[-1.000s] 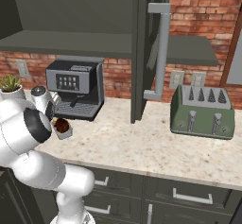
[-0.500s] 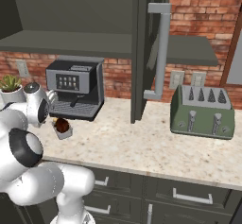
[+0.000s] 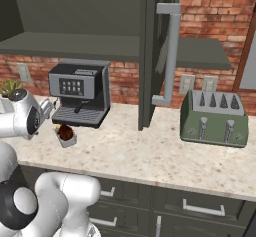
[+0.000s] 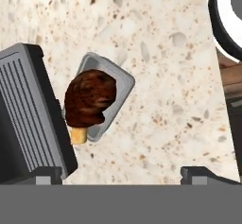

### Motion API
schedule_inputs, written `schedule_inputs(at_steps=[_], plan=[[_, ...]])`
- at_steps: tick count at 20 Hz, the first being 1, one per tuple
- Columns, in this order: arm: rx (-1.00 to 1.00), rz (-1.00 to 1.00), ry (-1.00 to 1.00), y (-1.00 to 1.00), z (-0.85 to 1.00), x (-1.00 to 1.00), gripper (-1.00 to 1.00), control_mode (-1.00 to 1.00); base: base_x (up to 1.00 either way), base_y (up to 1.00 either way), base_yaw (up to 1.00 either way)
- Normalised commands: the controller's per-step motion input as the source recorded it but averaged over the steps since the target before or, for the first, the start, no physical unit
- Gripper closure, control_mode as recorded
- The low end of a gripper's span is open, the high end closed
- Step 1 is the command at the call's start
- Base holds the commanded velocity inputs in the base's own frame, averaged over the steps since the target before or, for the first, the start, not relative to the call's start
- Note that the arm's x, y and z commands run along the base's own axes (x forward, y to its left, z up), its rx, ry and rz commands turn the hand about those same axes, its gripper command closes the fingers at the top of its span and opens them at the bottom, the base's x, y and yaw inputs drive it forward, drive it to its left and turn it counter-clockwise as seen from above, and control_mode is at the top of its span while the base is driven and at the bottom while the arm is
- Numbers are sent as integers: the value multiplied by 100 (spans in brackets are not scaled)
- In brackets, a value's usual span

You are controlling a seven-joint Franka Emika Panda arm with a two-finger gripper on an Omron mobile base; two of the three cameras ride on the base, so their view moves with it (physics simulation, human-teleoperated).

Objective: Retrieve the tupperware from the cabinet, then place the raw meat into the tupperware to avoid contamination.

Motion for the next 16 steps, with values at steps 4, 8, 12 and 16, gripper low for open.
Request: schedule_inputs(at_steps=[4,8,12,16], plan=[[4,-10,1,-3,3,-69,-100,-100,0,0,0],[6,-12,1,-13,0,-76,-100,-100,0,0,0],[5,-13,0,-17,0,-75,-100,-100,0,0,0],[5,-14,0,-24,2,-67,-100,-100,0,0,0]])
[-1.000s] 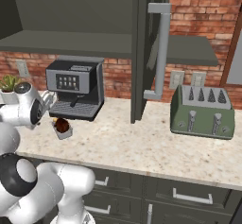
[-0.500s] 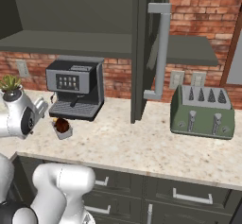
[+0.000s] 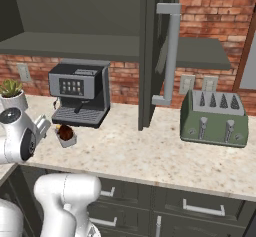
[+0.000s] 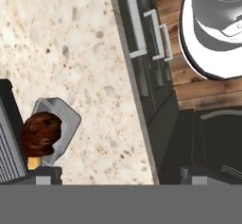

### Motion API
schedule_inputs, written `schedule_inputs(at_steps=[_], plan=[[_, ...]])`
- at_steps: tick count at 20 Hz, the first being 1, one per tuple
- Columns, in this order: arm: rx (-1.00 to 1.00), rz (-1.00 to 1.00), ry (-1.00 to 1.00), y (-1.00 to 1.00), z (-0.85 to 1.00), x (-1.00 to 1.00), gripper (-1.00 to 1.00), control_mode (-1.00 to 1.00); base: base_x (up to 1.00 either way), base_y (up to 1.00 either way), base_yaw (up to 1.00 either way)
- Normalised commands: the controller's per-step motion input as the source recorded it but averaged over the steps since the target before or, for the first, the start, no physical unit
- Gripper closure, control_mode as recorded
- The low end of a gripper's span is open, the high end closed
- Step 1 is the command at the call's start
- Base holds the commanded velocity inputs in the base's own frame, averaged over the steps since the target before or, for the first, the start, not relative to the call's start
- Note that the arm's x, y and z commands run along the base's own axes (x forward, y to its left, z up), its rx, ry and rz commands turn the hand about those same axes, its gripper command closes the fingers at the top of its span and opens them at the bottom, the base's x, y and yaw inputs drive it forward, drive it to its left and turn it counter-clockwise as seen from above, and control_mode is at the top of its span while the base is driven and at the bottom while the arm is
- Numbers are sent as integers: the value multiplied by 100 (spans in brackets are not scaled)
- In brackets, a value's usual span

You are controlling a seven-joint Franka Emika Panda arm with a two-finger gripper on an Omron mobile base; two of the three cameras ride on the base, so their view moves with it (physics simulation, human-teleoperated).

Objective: Retrieve the tupperware from the cabinet, then place the raw meat into the tupperware to avoid contamination.

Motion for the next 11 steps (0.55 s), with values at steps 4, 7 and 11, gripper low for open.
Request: schedule_inputs(at_steps=[4,7,11], plan=[[4,-17,0,-44,15,-41,-100,-100,0,0,0],[4,-10,0,-61,27,-8,-100,-100,0,0,0],[5,-11,1,-73,17,-6,-100,-100,0,0,0]])
